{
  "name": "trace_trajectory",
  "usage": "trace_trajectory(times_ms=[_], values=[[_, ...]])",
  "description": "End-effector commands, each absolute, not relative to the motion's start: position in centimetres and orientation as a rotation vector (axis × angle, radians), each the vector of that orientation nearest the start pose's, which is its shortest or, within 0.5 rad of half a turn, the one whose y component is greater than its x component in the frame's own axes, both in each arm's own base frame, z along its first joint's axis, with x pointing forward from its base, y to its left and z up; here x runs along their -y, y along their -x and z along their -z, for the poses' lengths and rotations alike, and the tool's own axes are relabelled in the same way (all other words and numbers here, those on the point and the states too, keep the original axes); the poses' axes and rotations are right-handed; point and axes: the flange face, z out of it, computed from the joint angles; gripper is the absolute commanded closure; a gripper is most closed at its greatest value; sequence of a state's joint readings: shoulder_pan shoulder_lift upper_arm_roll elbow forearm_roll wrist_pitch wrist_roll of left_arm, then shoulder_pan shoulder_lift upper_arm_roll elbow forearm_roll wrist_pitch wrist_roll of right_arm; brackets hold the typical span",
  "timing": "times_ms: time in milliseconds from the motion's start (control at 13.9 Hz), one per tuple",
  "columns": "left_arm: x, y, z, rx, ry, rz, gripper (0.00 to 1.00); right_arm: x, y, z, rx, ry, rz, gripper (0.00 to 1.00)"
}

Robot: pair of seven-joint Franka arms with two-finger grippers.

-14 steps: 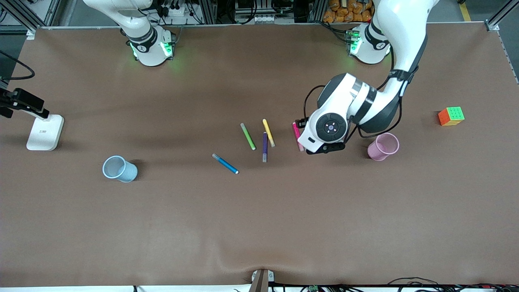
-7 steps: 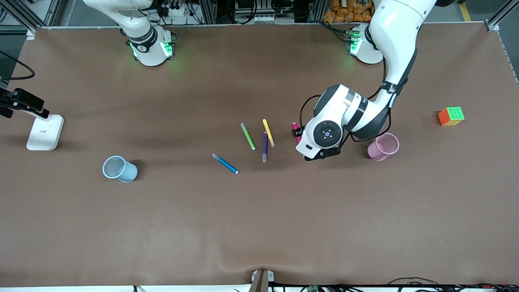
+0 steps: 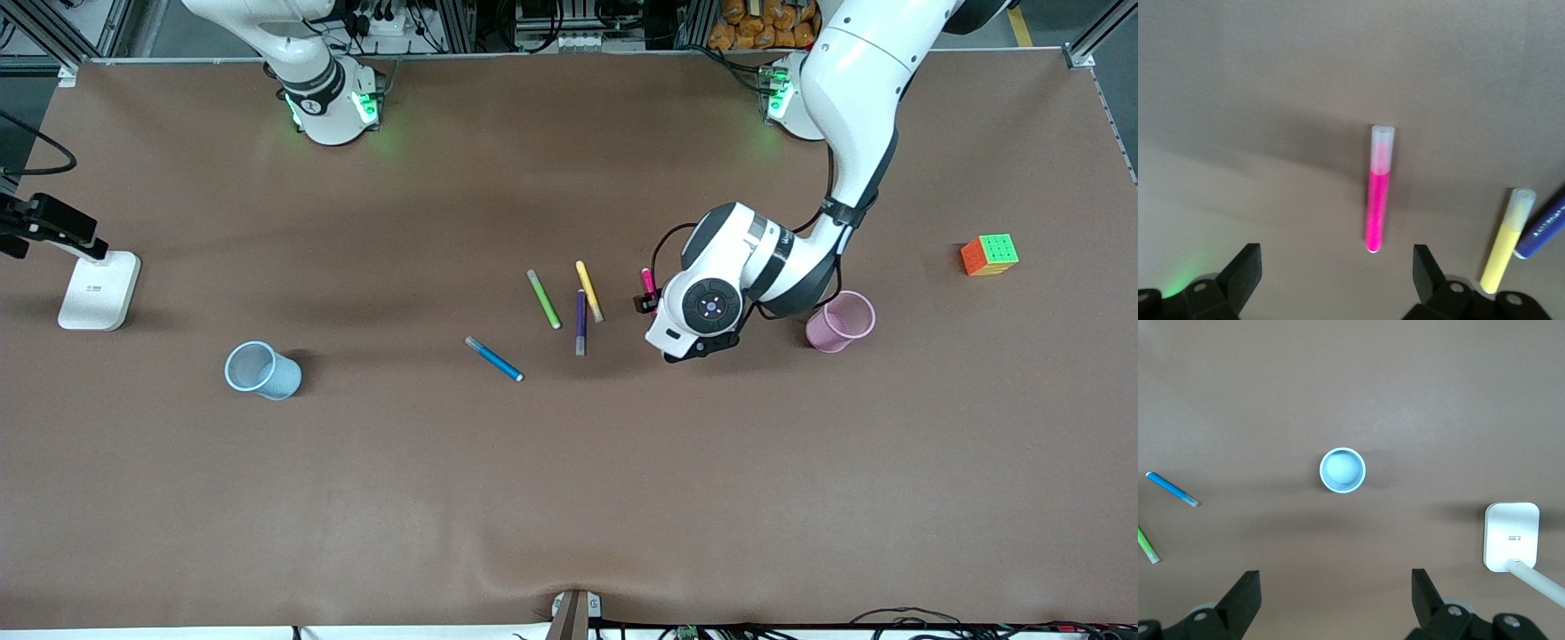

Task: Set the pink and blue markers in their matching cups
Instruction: 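Close the left gripper on the pink marker's body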

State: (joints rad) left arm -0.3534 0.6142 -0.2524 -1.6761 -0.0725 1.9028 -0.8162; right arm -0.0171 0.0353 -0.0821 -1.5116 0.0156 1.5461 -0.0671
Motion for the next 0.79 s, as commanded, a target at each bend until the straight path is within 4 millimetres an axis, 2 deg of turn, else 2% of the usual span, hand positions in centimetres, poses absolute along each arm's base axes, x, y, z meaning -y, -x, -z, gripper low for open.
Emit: trace_trajectory(times_ms=[0,502,717], values=[[36.09,-52.60,-23.14,0.437,2.984,-0.641,0.00,5.49,-55.79,-63.35,-0.060,3.140,-0.005,0.00],[35.65,-52.99,-23.23,0.454,2.988,-0.642,0.00,5.49,-55.78,-63.33,-0.058,3.140,-0.007,0.00],[36.01,-52.86,-22.58,0.478,2.999,-0.669,0.00,5.57,-55.77,-63.33,-0.060,3.140,-0.007,0.00]])
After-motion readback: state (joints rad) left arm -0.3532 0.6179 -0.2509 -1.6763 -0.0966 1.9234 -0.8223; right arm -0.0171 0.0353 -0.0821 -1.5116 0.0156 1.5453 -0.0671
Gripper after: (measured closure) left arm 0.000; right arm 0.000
